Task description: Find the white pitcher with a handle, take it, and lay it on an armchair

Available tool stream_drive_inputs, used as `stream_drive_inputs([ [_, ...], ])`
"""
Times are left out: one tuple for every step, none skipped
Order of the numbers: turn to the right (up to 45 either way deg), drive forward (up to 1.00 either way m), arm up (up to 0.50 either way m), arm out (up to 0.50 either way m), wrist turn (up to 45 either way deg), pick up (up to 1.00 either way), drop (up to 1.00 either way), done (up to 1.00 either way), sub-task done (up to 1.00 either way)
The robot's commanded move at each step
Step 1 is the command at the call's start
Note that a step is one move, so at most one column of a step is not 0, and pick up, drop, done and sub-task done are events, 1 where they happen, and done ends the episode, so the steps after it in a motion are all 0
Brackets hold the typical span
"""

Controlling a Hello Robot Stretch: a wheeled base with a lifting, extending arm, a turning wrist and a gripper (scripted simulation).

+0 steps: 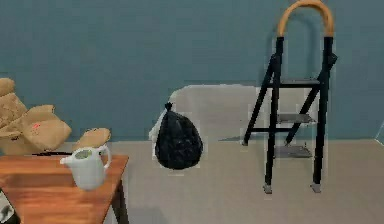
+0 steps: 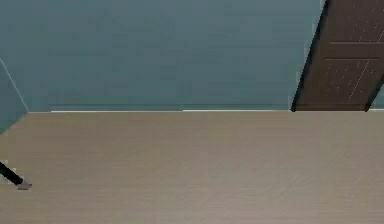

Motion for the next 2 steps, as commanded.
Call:
stream_drive_inputs([
  [-45.0, 0.00, 0.00, 0.00, 0.0, 0.00, 0.00, 0.00, 0.00],
  [-45.0, 0.00, 0.00, 0.00, 0.0, 0.00, 0.00, 0.00, 0.00],
])
